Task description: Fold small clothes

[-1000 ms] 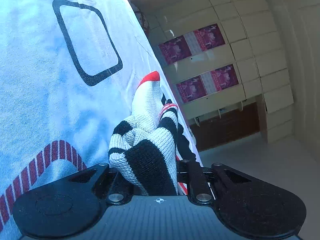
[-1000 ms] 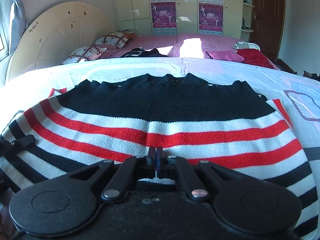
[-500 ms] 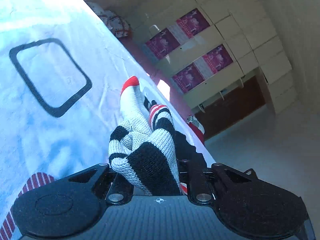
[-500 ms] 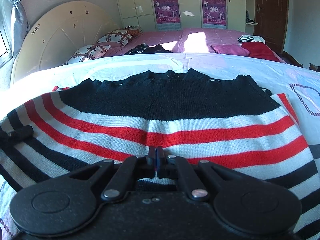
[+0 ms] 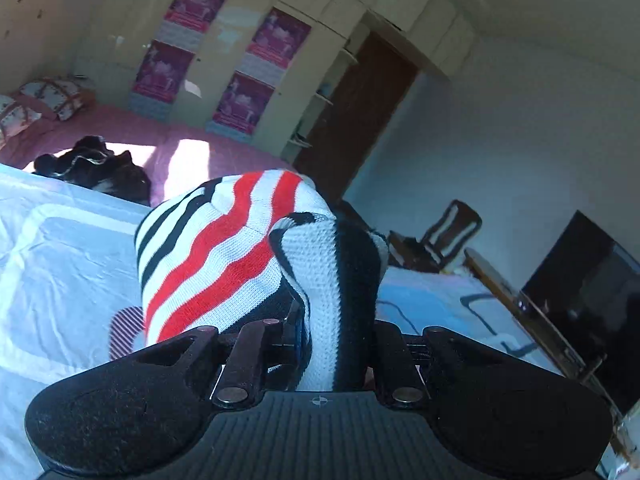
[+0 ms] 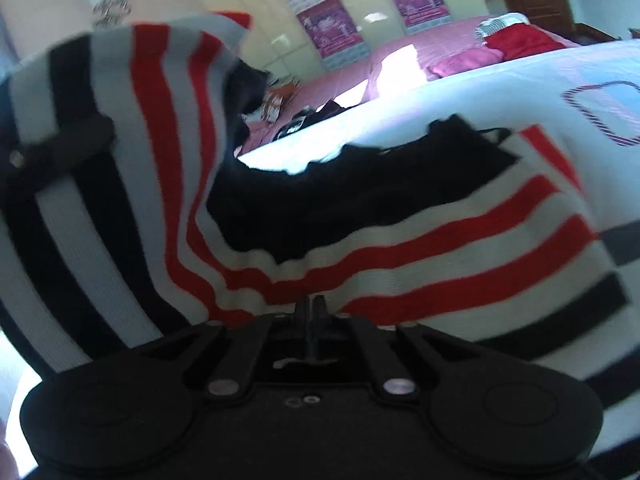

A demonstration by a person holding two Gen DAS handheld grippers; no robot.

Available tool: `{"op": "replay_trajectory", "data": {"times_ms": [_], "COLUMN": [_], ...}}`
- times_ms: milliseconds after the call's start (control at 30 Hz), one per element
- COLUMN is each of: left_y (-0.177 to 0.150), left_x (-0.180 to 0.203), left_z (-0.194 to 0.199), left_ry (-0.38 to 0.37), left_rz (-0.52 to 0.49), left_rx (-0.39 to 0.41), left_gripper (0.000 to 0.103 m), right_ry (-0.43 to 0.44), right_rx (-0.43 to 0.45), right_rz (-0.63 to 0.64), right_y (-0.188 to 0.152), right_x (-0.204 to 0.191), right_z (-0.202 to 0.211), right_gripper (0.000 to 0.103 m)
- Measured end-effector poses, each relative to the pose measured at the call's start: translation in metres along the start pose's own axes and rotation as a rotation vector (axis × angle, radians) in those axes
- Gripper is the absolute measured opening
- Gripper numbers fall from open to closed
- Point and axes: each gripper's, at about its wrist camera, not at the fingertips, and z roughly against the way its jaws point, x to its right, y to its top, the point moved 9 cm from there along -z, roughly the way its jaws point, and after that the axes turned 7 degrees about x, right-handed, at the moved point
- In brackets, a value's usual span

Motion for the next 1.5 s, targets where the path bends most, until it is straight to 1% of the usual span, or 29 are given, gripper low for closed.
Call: {"op": "replay_trajectory", "data": {"times_ms": [33, 100, 133, 167, 200, 233, 267, 300, 333, 400, 467, 533, 600, 633, 667, 700, 767, 800, 867, 967, 1033, 1067, 1100, 1133, 1200, 1300, 1400, 1467, 1500], "left_y": [-0.011, -0.038, -0.061, -0.079, -0.089, -0.091, -0.089, -0.086, -0.076, -0.058, -0.040, -0.023, -0.015, -0.014, -0.014, -0.016, -0.030, -0.036, -0.050, -0.063, -0.065, -0.065, -0.062, -0.060, -0.055, -0.051, -0.050, -0.053, -0.056], "left_x": [0.013, 0.026, 0.031, 0.034, 0.039, 0.051, 0.061, 0.068, 0.075, 0.078, 0.070, 0.046, 0.011, -0.013, -0.029, -0.040, -0.062, -0.067, -0.072, -0.073, -0.076, -0.076, -0.076, -0.075, -0.075, -0.073, -0.072, -0.071, -0.071], "left_z": [-0.016, -0.039, -0.056, -0.066, -0.068, -0.060, -0.050, -0.039, -0.022, 0.009, 0.035, 0.050, 0.053, 0.051, 0.051, 0.053, 0.051, 0.052, 0.050, 0.041, 0.035, 0.033, 0.033, 0.031, 0.028, 0.025, 0.022, 0.018, 0.015], "left_ry": [-0.004, -0.010, -0.002, 0.017, 0.034, 0.023, -0.012, -0.041, -0.063, -0.092, -0.069, 0.004, 0.102, 0.159, 0.192, 0.217, 0.271, 0.279, 0.285, 0.275, 0.269, 0.269, 0.271, 0.270, 0.267, 0.263, 0.261, 0.259, 0.261], "left_rz": [-0.023, -0.031, -0.036, -0.060, -0.102, -0.148, -0.147, -0.127, -0.101, -0.085, -0.071, -0.048, -0.031, -0.004, 0.023, 0.044, 0.068, 0.074, 0.075, 0.107, 0.136, 0.134, 0.124, 0.111, 0.094, 0.074, 0.065, 0.058, 0.052], "left_rx": [-0.061, -0.143, -0.222, -0.277, -0.283, -0.244, -0.233, -0.222, -0.192, -0.129, -0.076, -0.040, -0.035, -0.051, -0.062, -0.075, -0.102, -0.117, -0.140, -0.143, -0.139, -0.134, -0.128, -0.122, -0.117, -0.111, -0.113, -0.127, -0.139], "left_gripper": [0.016, 0.018, 0.022, 0.034, 0.045, 0.056, 0.080, 0.086, 0.086, 0.086, 0.086, 0.086, 0.086, 0.086, 0.086, 0.086, 0.086, 0.086, 0.086, 0.086, 0.086, 0.086, 0.086, 0.086, 0.086, 0.086, 0.086, 0.086, 0.086], "right_ry": [-0.015, -0.099, -0.120, -0.128, -0.146, -0.159, -0.159, -0.145, -0.133, -0.096, -0.024, 0.040, 0.071, 0.078, 0.077, 0.070, 0.078, 0.083, 0.070, 0.004, -0.046, -0.060, -0.063, -0.048, -0.024, -0.011, -0.006, -0.017, -0.042], "right_rx": [0.035, 0.118, 0.158, 0.185, 0.205, 0.215, 0.228, 0.243, 0.254, 0.256, 0.228, 0.173, 0.119, 0.098, 0.072, 0.040, 0.003, -0.008, -0.027, -0.047, -0.044, -0.038, -0.017, 0.018, 0.070, 0.123, 0.175, 0.181, 0.140], "right_rz": [-0.047, -0.152, -0.194, -0.236, -0.278, -0.295, -0.302, -0.304, -0.304, -0.320, -0.350, -0.363, -0.372, -0.370, -0.369, -0.374, -0.394, -0.400, -0.392, -0.335, -0.285, -0.253, -0.233, -0.216, -0.165, -0.062, -0.029, -0.025, -0.052], "right_y": [0.006, 0.017, 0.022, 0.025, 0.028, 0.030, 0.032, 0.035, 0.038, 0.039, 0.038, 0.034, 0.027, 0.024, 0.021, 0.017, 0.016, 0.017, 0.019, 0.016, 0.010, 0.007, 0.006, 0.007, 0.011, 0.021, 0.027, 0.023, 0.015], "right_x": [0.018, 0.064, 0.083, 0.101, 0.119, 0.128, 0.136, 0.139, 0.139, 0.133, 0.122, 0.110, 0.097, 0.093, 0.089, 0.082, 0.076, 0.073, 0.069, 0.067, 0.069, 0.069, 0.068, 0.065, 0.058, 0.045, 0.042, 0.050, 0.061], "right_z": [0.018, 0.055, 0.073, 0.089, 0.106, 0.118, 0.131, 0.142, 0.150, 0.159, 0.157, 0.149, 0.136, 0.130, 0.125, 0.116, 0.103, 0.098, 0.089, 0.077, 0.072, 0.072, 0.076, 0.081, 0.093, 0.103, 0.114, 0.117, 0.108], "right_gripper": [0.009, 0.031, 0.033, 0.034, 0.038, 0.041, 0.045, 0.050, 0.053, 0.062, 0.064, 0.066, 0.069, 0.069, 0.071, 0.073, 0.074, 0.074, 0.074, 0.072, 0.052, 0.038, 0.029, 0.025, 0.021, 0.020, 0.019, 0.019, 0.019]}}
